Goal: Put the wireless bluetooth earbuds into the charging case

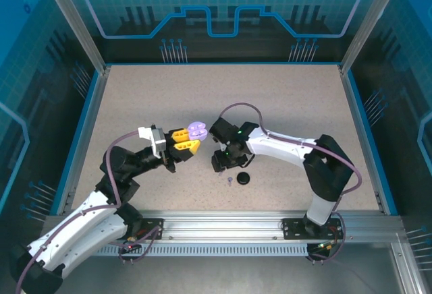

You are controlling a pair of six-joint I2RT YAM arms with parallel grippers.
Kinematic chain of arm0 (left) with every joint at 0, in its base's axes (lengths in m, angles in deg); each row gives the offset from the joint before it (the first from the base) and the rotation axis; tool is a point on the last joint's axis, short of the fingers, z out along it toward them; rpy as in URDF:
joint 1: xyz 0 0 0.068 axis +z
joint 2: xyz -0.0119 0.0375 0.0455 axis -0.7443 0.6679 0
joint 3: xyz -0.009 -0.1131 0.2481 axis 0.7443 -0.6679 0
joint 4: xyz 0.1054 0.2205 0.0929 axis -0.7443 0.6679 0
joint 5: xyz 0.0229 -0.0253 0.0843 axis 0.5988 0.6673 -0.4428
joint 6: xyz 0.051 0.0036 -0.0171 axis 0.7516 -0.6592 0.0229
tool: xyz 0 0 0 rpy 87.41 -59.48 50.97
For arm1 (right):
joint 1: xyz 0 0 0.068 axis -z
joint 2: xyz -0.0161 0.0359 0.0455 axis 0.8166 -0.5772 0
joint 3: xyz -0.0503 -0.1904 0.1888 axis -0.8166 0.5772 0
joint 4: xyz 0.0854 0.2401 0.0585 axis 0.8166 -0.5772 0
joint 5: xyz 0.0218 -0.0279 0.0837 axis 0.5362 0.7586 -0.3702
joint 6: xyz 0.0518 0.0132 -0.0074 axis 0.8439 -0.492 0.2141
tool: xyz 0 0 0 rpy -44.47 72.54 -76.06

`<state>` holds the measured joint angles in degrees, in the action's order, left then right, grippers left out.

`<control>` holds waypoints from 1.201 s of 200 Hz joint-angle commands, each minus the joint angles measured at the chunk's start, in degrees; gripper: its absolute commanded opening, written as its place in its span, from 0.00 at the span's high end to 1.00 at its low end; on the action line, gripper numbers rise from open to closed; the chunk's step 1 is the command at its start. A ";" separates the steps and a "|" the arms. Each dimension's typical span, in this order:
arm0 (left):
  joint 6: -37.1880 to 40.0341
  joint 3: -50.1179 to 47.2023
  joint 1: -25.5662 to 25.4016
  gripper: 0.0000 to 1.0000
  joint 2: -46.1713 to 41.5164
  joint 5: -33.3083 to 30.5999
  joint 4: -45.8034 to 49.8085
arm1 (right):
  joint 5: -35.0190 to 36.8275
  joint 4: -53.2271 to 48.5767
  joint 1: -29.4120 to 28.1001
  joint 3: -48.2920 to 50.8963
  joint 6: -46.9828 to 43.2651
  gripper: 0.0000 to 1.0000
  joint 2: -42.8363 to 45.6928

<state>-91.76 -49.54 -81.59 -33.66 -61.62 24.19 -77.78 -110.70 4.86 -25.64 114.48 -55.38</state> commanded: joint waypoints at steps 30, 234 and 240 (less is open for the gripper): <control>1.06 -0.35 -0.36 0.87 -0.63 -1.22 0.35 | 2.69 -6.73 -2.90 -3.04 0.48 0.49 -2.81; 1.52 -0.19 -0.43 0.87 -1.05 -1.87 2.21 | 1.13 -2.39 -1.62 -6.98 1.27 0.53 -12.34; 1.53 -0.16 -0.39 0.87 -1.11 -1.99 2.22 | 1.10 -2.30 -1.61 -6.94 1.27 0.53 -12.52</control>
<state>-91.38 -49.59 -81.59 -33.77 -62.30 26.20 -75.64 -112.64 2.78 -31.30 115.31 -66.17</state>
